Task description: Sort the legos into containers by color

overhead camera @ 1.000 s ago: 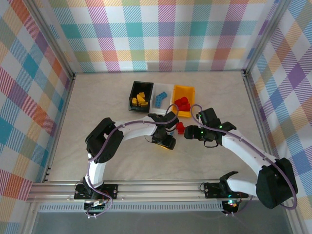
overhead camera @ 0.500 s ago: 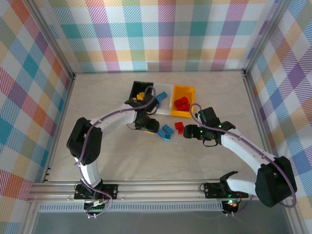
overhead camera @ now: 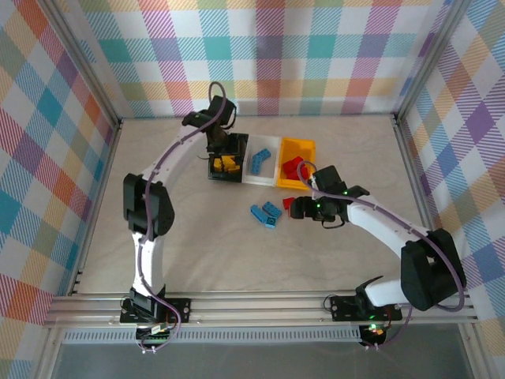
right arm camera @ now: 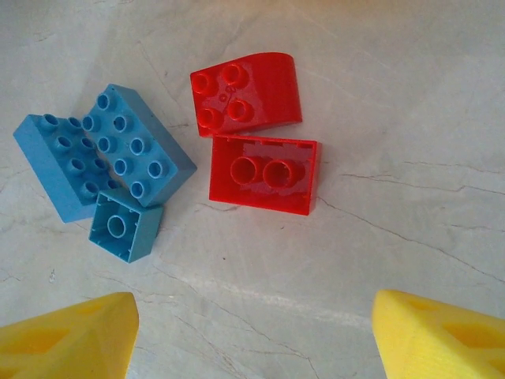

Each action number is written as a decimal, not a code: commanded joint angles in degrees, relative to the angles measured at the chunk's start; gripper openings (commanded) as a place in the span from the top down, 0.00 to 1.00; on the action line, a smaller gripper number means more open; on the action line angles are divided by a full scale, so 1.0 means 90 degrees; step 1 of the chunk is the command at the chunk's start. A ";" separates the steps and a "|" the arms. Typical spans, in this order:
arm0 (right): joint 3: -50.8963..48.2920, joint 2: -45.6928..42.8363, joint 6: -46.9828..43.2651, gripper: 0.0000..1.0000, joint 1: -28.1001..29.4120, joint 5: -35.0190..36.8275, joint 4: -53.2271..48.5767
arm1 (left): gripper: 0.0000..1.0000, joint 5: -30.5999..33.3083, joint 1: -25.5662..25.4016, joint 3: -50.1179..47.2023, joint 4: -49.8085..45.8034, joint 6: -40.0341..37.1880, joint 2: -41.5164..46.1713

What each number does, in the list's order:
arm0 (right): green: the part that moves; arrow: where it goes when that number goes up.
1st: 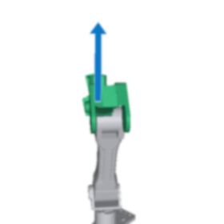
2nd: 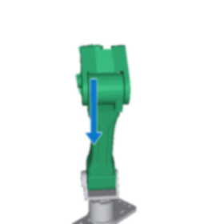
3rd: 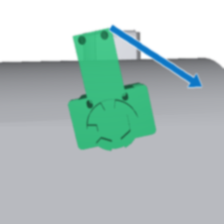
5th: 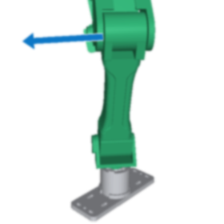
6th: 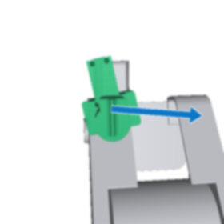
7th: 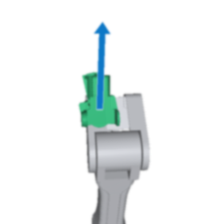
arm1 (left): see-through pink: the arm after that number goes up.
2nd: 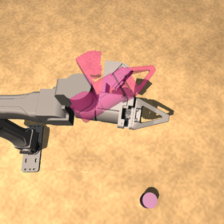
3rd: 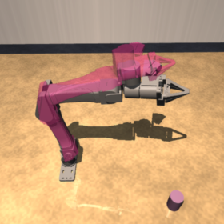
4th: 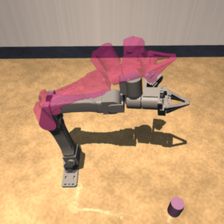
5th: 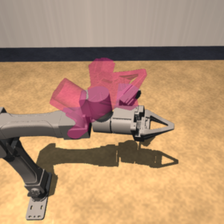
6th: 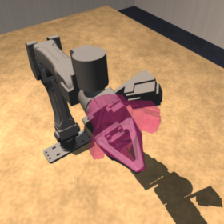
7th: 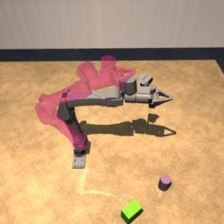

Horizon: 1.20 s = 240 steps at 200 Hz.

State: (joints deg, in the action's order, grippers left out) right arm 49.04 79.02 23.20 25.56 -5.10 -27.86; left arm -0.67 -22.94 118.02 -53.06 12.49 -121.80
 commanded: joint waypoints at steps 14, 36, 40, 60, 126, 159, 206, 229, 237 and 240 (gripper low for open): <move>0.0273 0.0322 -0.0196 0.23 0.0009 -0.0126 0.0029 | 0.42 0.0225 0.0229 0.1070 -0.0576 -0.0117 -0.0987; 0.0387 0.0535 -0.0285 0.25 0.0038 -0.0087 0.0048 | 0.42 0.0330 0.0290 0.1444 -0.0628 -0.0108 -0.1383; 0.0405 0.0579 -0.0290 0.25 0.0042 -0.0076 0.0054 | 0.42 0.0364 0.0301 0.1486 -0.0623 -0.0101 -0.1427; 0.0515 0.0808 -0.0349 0.26 0.0087 -0.0046 0.0052 | 0.41 0.0379 0.0351 0.1563 -0.0599 -0.0109 -0.1577; 0.0922 0.1664 -0.0526 0.25 0.0292 0.0375 0.0080 | 0.24 0.0120 0.0391 0.1568 -0.0560 -0.0012 -0.1514; 0.1160 0.2040 -0.0549 0.26 0.0428 0.0685 0.0081 | 0.18 -0.0013 0.0387 0.1546 -0.0616 0.0088 -0.1161; 0.1459 0.2483 -0.0488 0.32 0.0595 0.1203 0.0010 | 0.15 0.0029 0.0176 0.0936 -0.0609 0.0162 -0.0176; 0.1486 0.2539 -0.0460 0.42 0.0637 0.1374 -0.0052 | 0.13 0.0098 -0.0058 0.0219 -0.0479 0.0194 0.0563; 0.1457 0.2497 -0.0435 0.45 0.0655 0.1389 -0.0050 | 0.12 0.0150 -0.0163 -0.0116 -0.0404 0.0209 0.0814; 0.1436 0.2474 -0.0430 0.46 0.0656 0.1396 -0.0049 | 0.12 0.0165 -0.0204 -0.0221 -0.0376 0.0208 0.0921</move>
State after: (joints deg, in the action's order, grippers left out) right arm 61.30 101.32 18.81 30.87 5.06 -27.42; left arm 0.12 -21.63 121.84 -56.64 13.43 -121.71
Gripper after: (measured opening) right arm 0.571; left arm 0.874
